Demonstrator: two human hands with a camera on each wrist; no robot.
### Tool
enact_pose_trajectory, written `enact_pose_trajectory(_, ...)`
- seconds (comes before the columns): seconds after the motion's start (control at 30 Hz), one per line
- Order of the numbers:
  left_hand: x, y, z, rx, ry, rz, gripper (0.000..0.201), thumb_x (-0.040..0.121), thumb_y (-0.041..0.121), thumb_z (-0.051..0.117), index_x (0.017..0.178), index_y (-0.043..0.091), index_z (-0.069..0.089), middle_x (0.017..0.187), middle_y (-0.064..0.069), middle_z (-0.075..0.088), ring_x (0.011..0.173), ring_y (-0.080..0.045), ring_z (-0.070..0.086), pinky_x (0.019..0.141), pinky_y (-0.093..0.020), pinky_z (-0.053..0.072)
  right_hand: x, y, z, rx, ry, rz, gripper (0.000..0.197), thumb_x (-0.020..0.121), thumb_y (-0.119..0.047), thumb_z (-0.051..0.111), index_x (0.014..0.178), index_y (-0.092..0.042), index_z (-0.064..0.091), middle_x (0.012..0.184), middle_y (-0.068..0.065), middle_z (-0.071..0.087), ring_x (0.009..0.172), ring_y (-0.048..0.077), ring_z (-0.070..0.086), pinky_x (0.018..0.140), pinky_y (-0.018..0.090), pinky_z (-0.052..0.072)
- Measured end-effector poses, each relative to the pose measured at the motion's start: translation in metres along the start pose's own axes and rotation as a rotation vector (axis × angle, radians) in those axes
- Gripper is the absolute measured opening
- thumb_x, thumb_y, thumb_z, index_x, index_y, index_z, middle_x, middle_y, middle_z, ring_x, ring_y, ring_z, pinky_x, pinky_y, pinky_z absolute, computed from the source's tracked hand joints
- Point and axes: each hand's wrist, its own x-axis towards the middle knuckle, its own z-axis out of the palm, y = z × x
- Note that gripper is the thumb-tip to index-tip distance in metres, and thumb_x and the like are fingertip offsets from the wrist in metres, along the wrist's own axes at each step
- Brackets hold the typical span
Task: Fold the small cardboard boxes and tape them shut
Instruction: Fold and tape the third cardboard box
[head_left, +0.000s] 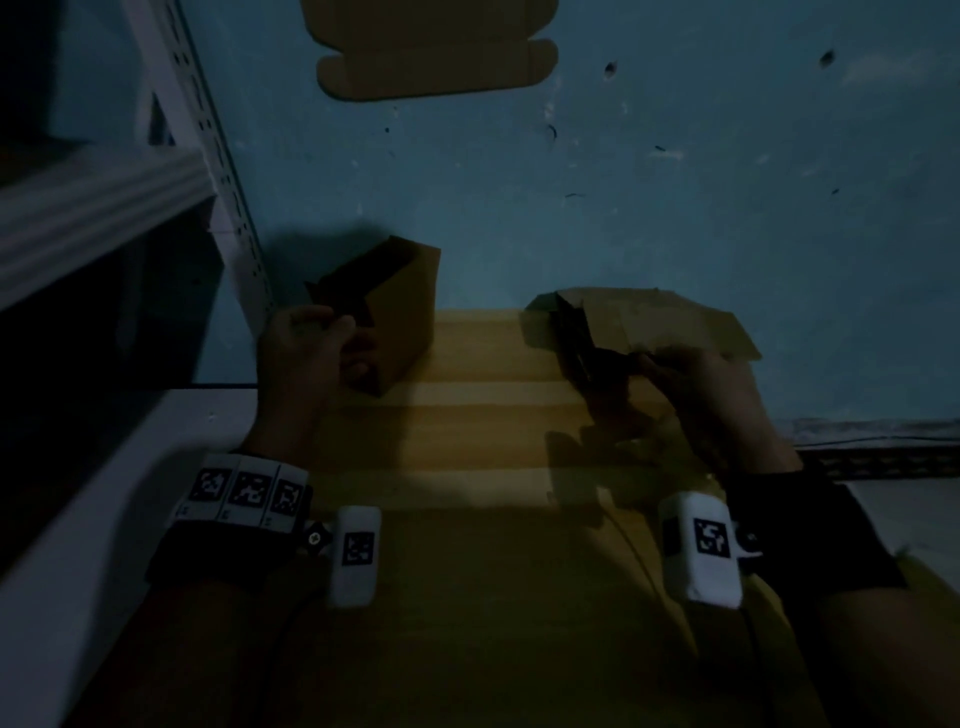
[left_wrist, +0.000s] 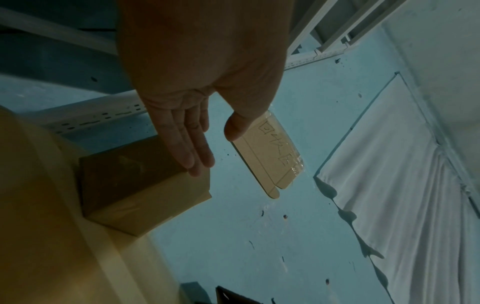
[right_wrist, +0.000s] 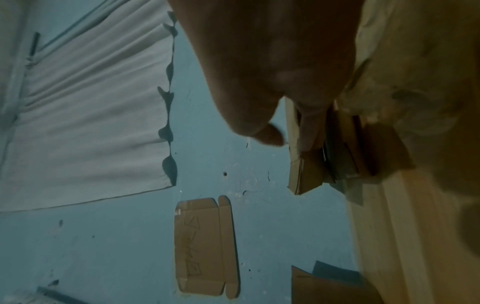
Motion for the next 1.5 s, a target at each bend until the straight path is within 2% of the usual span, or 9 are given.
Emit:
enact_pose_trajectory(0.17, 0.009, -0.002, -0.007, -0.034, 0.003, -0.019, 0.037, 0.098, 0.009, 0.055, 0.132, 0.0, 0.044, 0.091, -0.01, 0.07, 0.07, -0.021, 0.069, 0.064, -0.031, 0.056, 0.005, -0.009, 0.001, 0.293, -0.069, 0.229, 0.029, 0.099, -0.007, 0.059, 0.126, 0.004, 0.062, 0.124, 0.022, 0.067, 0.12, 0.038, 0.06, 0.106, 0.057, 0.042)
enact_pose_trajectory(0.33, 0.006, -0.001, -0.006, -0.036, -0.033, -0.02, 0.034, 0.099, 0.009, 0.053, 0.131, 0.001, 0.045, 0.092, -0.012, 0.069, 0.072, -0.024, 0.067, 0.069, -0.036, 0.055, -0.002, -0.018, -0.004, 0.595, -0.104, 0.373, 0.016, 0.102, -0.012, 0.049, 0.105, -0.011, 0.064, 0.128, 0.013, 0.059, 0.128, 0.025, 0.055, 0.083, 0.021, 0.055)
enact_pose_trajectory(0.5, 0.007, -0.001, -0.006, -0.008, -0.049, -0.026, 0.034, 0.099, 0.009, 0.054, 0.131, 0.002, 0.045, 0.095, -0.012, 0.068, 0.075, -0.023, 0.067, 0.071, -0.036, 0.055, -0.006, -0.015, -0.005, 0.451, -0.165, 0.443, 0.028, 0.101, -0.03, 0.05, 0.123, -0.016, 0.059, 0.139, 0.006, 0.055, 0.132, 0.023, 0.049, 0.112, 0.045, 0.034)
enact_pose_trajectory(0.67, 0.007, -0.002, -0.006, -0.013, -0.046, -0.015, 0.033, 0.098, 0.009, 0.054, 0.13, 0.003, 0.046, 0.094, -0.012, 0.068, 0.075, -0.024, 0.066, 0.071, -0.036, 0.055, -0.007, -0.016, -0.002, 0.38, -0.081, 0.349, 0.078, 0.101, -0.025, 0.056, 0.161, -0.019, 0.006, 0.149, -0.001, 0.04, 0.138, 0.027, 0.039, 0.107, 0.045, 0.035)
enact_pose_trajectory(0.77, 0.009, -0.004, -0.005, 0.014, -0.028, -0.005, 0.034, 0.098, 0.008, 0.056, 0.129, 0.001, 0.047, 0.1, -0.013, 0.068, 0.077, -0.022, 0.066, 0.07, -0.034, 0.054, -0.007, -0.016, 0.0, 0.29, -0.072, 0.236, 0.063, 0.099, -0.014, 0.057, 0.155, -0.017, 0.027, 0.125, -0.008, 0.045, 0.124, 0.017, 0.045, 0.098, 0.034, 0.037)
enact_pose_trajectory(0.9, 0.012, -0.007, -0.006, 0.09, 0.003, 0.03, 0.033, 0.095, 0.01, 0.06, 0.126, 0.003, 0.052, 0.123, -0.019, 0.061, 0.099, -0.026, 0.063, 0.073, -0.032, 0.055, -0.011, -0.023, 0.003, 0.171, -0.002, 0.167, 0.088, 0.086, -0.037, 0.067, 0.158, -0.02, 0.02, 0.158, 0.004, 0.031, 0.144, 0.025, 0.032, 0.116, 0.044, 0.032)
enact_pose_trajectory(1.1, 0.007, -0.005, -0.001, 0.341, -0.08, 0.331, 0.04, 0.093, 0.014, 0.064, 0.131, 0.011, 0.052, 0.135, -0.006, 0.049, 0.12, -0.014, 0.046, 0.098, -0.031, 0.043, -0.029, -0.03, 0.024, 0.058, -0.006, -0.013, 0.07, 0.094, -0.025, 0.067, 0.154, -0.022, 0.031, 0.158, 0.004, 0.033, 0.141, 0.025, 0.038, 0.114, 0.047, 0.038)
enact_pose_trajectory(1.3, 0.012, -0.009, 0.002, 0.674, -0.243, 0.447, 0.068, 0.09, 0.027, 0.068, 0.149, 0.023, 0.035, 0.159, -0.005, 0.026, 0.147, -0.027, 0.015, 0.12, -0.047, 0.017, -0.04, -0.033, 0.033, 0.068, -0.133, -0.029, 0.064, 0.097, -0.017, 0.064, 0.153, -0.022, 0.034, 0.155, 0.001, 0.033, 0.141, 0.02, 0.035, 0.099, 0.029, 0.035)
enact_pose_trajectory(1.5, 0.015, -0.012, -0.012, 0.928, 0.012, 0.465, 0.068, 0.079, 0.046, 0.074, 0.136, 0.017, 0.052, 0.131, -0.014, 0.055, 0.129, -0.034, 0.037, 0.103, -0.047, 0.038, -0.039, -0.034, 0.033, 0.094, -0.141, 0.001, 0.057, 0.097, -0.015, 0.064, 0.148, -0.022, 0.039, 0.153, 0.001, 0.037, 0.139, 0.021, 0.039, 0.091, 0.02, 0.039)
